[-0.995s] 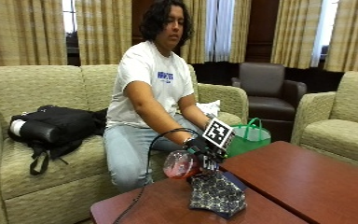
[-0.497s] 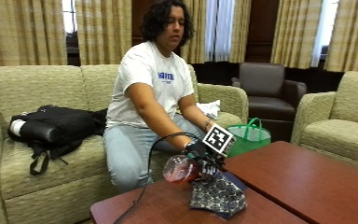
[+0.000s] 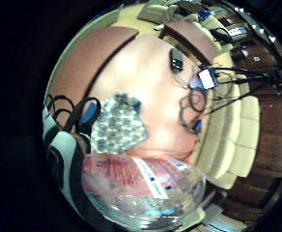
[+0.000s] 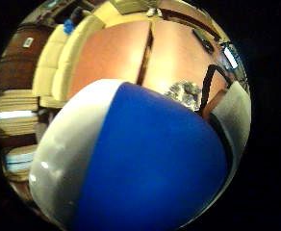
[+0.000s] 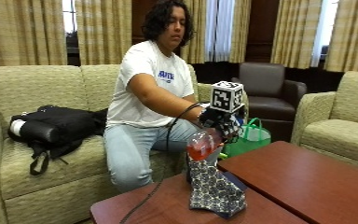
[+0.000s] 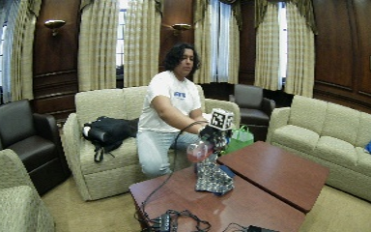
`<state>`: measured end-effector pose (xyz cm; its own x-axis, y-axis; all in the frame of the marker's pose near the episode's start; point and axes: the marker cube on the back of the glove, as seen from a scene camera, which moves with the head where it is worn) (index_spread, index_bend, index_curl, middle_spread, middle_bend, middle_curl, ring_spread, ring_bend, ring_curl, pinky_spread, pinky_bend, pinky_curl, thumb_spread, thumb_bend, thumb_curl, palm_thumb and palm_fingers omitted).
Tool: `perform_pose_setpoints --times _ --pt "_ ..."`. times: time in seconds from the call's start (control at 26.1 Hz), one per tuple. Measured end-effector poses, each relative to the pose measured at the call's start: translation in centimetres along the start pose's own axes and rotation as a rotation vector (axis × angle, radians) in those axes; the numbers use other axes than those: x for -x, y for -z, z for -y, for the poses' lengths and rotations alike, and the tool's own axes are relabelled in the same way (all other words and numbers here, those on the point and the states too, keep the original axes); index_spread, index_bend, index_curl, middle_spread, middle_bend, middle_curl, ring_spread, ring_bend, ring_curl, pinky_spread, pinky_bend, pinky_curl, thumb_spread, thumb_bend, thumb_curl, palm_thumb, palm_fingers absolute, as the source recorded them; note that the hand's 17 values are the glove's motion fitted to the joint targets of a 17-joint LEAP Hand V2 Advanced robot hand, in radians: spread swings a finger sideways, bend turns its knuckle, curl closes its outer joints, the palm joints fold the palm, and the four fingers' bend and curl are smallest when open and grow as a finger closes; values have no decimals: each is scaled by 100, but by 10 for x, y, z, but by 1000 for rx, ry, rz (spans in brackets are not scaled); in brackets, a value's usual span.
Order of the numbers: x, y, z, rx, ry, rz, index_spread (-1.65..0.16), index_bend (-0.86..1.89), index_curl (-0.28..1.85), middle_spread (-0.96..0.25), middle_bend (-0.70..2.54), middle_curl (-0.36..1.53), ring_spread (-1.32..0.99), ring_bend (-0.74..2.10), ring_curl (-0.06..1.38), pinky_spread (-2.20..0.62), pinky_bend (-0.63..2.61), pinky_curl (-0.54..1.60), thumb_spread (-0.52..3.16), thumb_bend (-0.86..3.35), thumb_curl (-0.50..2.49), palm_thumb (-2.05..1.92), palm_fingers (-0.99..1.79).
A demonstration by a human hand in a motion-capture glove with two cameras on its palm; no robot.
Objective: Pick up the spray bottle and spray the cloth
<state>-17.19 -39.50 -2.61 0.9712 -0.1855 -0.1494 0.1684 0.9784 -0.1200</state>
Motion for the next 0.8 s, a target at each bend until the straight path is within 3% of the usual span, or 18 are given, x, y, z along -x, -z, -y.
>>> perform_pose_setpoints --times 0.34,0.54,0.69,0.8 --pt "112 4 30 -90 72 545 -29 35 55 -21 62 51 -23 63 45 -31 39 38 16 -3 79 90 138" --pt "183 -28 52 -144 89 869 -29 35 55 -21 62 51 -23 63 45 -31 39 38 16 -3 79 90 138" --pt "206 -55 44 -57 186 1112 -29 34 56 -21 62 51 -23 63 45 -31 39 38 16 -3 80 91 139" --pt "222 -91 58 -178 150 1151 -29 34 56 -21 62 51 -23 63 45 -31 39 38 16 -3 80 91 138"
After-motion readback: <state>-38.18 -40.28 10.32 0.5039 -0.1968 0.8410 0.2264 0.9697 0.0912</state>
